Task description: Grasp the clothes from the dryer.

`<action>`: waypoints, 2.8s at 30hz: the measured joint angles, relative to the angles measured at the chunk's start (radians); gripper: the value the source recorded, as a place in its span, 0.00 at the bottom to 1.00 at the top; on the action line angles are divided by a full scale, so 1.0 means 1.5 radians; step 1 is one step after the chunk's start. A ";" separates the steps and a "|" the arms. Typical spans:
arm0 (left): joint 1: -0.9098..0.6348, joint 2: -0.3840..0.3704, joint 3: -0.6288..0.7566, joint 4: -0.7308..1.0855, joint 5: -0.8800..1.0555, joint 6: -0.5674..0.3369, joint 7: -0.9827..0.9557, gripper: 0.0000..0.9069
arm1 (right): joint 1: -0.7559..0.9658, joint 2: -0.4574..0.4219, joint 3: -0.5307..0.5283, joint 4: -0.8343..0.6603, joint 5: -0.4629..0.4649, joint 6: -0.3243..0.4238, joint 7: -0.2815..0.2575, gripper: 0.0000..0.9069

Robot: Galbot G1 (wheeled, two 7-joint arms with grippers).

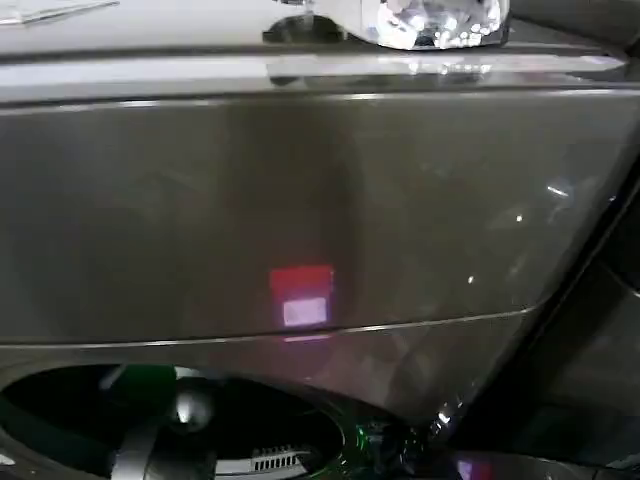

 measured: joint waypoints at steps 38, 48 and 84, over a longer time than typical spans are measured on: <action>-0.069 0.038 -0.060 0.189 0.710 -0.280 0.656 0.00 | 0.004 0.015 -0.011 0.007 -0.010 0.015 -0.001 1.00; -0.045 0.042 -0.049 0.161 0.667 -0.285 0.683 0.00 | 0.002 0.015 -0.013 0.009 -0.010 0.015 -0.001 1.00; 0.080 0.010 -0.047 -0.200 0.088 -0.058 0.051 0.00 | 0.013 0.022 -0.036 0.042 -0.011 -0.016 0.003 1.00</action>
